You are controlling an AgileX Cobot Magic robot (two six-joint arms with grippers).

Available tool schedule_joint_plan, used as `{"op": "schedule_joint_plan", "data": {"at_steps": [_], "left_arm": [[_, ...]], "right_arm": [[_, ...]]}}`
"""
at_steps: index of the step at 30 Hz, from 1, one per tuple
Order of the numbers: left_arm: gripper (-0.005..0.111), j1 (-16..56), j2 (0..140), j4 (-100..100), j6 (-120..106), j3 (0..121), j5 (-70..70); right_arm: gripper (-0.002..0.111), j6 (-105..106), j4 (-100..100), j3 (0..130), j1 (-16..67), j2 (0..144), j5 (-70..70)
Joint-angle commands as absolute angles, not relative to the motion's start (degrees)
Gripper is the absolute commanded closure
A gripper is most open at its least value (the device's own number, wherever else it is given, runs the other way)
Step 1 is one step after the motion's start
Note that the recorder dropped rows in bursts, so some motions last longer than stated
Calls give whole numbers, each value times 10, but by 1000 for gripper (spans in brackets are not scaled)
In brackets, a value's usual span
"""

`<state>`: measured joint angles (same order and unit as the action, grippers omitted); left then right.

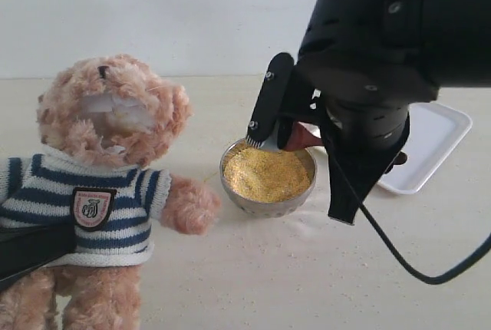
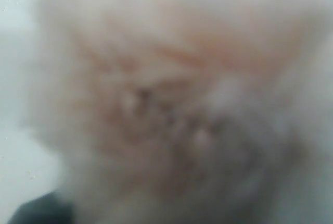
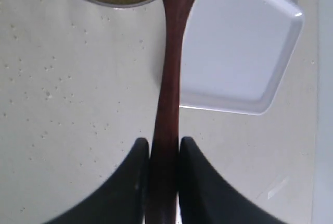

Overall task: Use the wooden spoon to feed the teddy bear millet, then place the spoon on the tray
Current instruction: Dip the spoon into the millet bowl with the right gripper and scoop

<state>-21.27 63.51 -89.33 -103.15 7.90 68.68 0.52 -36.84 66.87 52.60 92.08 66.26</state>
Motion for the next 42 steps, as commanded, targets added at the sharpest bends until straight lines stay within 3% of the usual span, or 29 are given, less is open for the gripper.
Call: {"op": "schedule_joint_plan", "data": {"at_steps": [1, 28, 42], "left_arm": [[102, -214, 630, -901, -1029, 77, 700], [102, -214, 630, -906, -1031, 77, 700], [102, -214, 630, -906, -1037, 77, 700]], "right_arm": [[108, 19, -395, 675, 525, 947, 670], [108, 61, -544, 675, 525, 1066, 643], [108, 52, -481, 675, 526, 1072, 621]]}}
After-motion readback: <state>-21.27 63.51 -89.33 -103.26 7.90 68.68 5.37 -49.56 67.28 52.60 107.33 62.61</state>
